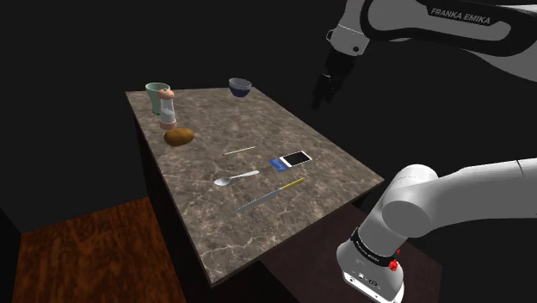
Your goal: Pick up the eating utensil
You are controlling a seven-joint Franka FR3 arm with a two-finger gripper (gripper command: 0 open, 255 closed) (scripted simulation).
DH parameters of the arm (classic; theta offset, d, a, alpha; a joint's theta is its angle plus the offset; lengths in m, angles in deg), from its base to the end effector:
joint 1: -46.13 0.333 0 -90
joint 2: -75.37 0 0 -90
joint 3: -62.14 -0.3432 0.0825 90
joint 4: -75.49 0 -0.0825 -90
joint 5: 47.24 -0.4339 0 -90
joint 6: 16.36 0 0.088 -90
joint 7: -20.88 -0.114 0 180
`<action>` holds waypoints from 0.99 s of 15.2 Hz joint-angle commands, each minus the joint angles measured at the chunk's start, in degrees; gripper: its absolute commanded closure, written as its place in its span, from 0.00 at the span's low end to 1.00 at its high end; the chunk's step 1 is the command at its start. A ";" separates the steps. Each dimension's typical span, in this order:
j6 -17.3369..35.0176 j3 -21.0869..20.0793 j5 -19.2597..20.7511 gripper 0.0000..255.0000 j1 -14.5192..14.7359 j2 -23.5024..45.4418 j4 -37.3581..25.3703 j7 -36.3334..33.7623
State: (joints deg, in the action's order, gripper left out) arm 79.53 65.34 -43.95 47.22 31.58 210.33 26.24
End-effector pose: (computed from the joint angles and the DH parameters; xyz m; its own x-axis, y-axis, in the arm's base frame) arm 0.3545 -0.0241 0.6057 0.9939 0.0749 0.0815 0.0729 -0.9970 0.0265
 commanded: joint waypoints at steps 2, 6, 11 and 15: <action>2.03 -0.41 -0.51 0.00 0.19 0.30 1.48 -0.82; 10.44 -2.14 -2.53 0.00 1.08 2.48 6.65 -3.96; 21.55 -4.48 -5.01 0.00 2.37 7.50 11.25 -7.65; 30.75 -6.46 -6.83 0.00 3.45 13.37 13.28 -10.46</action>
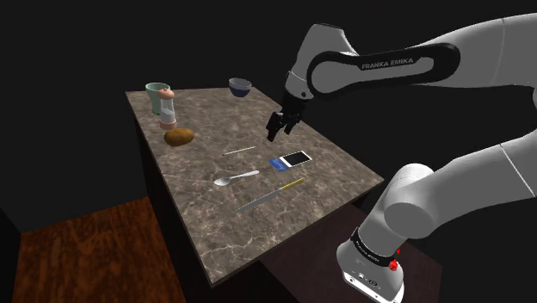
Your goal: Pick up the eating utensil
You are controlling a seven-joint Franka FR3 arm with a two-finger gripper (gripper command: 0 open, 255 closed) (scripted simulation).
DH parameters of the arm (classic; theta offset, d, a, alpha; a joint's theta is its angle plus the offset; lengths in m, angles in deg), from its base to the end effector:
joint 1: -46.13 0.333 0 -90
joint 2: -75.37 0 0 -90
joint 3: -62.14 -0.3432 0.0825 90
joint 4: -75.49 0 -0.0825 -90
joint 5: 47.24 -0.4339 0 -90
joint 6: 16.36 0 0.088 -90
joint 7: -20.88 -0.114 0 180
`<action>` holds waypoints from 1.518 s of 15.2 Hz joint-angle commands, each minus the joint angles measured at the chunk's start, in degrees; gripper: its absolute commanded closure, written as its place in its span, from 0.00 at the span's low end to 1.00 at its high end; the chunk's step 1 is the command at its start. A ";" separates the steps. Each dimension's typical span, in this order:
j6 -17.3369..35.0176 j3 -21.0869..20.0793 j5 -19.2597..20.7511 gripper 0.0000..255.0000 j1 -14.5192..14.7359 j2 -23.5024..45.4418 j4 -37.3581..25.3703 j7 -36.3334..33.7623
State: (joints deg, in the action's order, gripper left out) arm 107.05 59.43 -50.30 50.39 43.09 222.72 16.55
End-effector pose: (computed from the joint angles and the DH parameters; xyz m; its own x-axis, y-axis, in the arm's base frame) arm 0.4152 0.0534 0.4589 0.9894 0.0119 0.1444 0.0170 -0.9993 -0.0342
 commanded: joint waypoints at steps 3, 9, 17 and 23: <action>10.12 -2.04 -1.63 0.00 1.04 7.24 1.39 -2.83; 23.17 -5.02 -2.77 0.00 2.16 19.86 -0.32 -7.21; 37.09 -7.49 1.11 0.00 3.50 38.47 -7.85 -15.78; 42.01 -6.61 3.15 0.00 4.49 44.07 -8.79 -17.71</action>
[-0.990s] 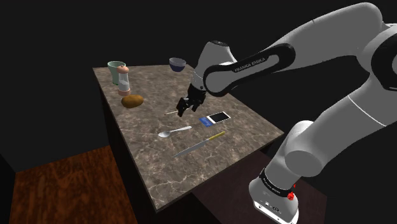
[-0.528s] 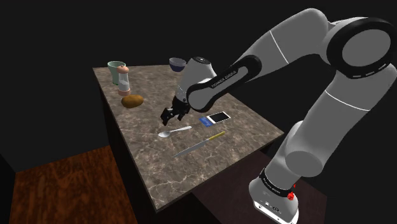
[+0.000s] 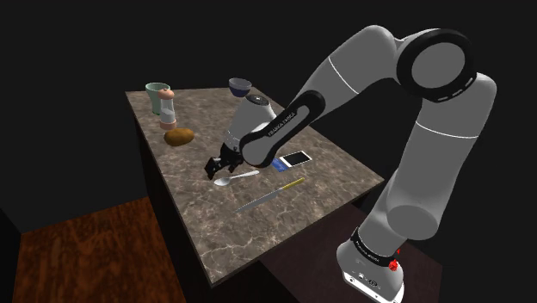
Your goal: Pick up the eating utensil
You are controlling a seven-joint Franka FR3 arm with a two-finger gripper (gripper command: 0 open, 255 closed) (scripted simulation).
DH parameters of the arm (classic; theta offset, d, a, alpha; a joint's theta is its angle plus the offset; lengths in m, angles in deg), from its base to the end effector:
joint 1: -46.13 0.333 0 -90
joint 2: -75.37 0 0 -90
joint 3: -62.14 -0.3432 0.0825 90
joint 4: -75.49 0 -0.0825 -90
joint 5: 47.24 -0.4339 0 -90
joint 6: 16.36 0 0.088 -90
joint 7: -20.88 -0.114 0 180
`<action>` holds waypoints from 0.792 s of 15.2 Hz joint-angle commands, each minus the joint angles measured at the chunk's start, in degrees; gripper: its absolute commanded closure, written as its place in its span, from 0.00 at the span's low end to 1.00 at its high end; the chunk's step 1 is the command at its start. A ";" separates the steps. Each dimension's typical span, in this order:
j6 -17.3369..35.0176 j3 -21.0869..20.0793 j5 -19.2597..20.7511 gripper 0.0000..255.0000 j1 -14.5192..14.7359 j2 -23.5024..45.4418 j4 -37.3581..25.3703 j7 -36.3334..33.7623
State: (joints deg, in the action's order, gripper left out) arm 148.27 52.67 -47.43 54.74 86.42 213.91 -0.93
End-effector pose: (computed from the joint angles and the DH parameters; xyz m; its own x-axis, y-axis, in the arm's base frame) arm 0.5255 0.1728 0.2366 0.9686 -0.0885 0.2325 -0.0595 -0.9899 -0.1288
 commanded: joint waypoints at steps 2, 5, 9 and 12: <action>2.27 0.49 0.83 0.00 0.39 2.25 0.00 -0.60; 2.72 0.57 0.92 1.00 0.43 2.62 0.08 -0.63; 2.75 0.58 0.94 1.00 0.46 2.62 0.10 -0.67; 2.76 0.58 0.93 1.00 0.45 2.61 0.12 -0.65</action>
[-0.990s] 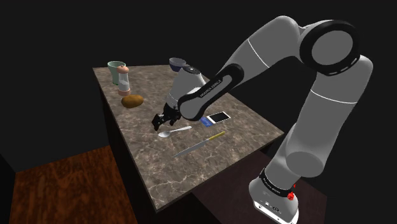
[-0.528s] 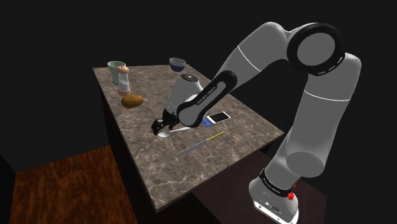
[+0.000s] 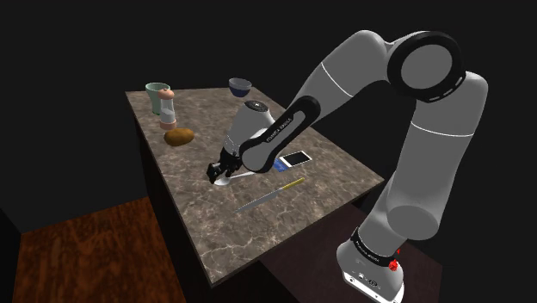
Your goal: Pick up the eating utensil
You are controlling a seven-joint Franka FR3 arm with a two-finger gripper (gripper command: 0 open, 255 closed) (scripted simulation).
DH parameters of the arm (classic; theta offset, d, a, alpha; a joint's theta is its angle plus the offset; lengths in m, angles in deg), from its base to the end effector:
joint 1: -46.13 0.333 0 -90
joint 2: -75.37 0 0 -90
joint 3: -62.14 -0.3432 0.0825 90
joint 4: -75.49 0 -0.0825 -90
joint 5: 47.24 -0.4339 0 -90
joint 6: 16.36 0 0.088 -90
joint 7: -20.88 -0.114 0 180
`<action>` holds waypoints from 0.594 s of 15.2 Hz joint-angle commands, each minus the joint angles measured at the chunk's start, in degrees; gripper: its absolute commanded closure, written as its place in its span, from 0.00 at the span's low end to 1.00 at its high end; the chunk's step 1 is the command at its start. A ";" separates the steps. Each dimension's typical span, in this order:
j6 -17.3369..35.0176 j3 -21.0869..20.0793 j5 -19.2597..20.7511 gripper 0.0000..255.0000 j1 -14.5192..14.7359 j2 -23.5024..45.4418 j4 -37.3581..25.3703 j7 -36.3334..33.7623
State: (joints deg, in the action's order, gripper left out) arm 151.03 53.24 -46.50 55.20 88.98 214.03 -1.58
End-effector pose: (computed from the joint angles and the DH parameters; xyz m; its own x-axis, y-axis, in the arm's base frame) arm 0.5241 0.1728 0.2168 0.9682 -0.0886 0.2340 -0.0592 -0.9898 -0.1296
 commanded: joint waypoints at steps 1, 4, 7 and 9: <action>0.01 0.01 0.00 1.00 -0.01 0.04 0.02 0.01; -1.54 -0.35 -0.48 1.00 -0.27 -1.39 -0.10 0.30; -3.78 -0.83 -1.26 1.00 -0.63 -3.61 -0.15 0.81; -5.30 -1.07 -1.77 1.00 -0.81 -5.04 -0.24 1.13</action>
State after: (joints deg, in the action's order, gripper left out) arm 146.58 52.35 -47.82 54.65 84.84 213.72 -0.90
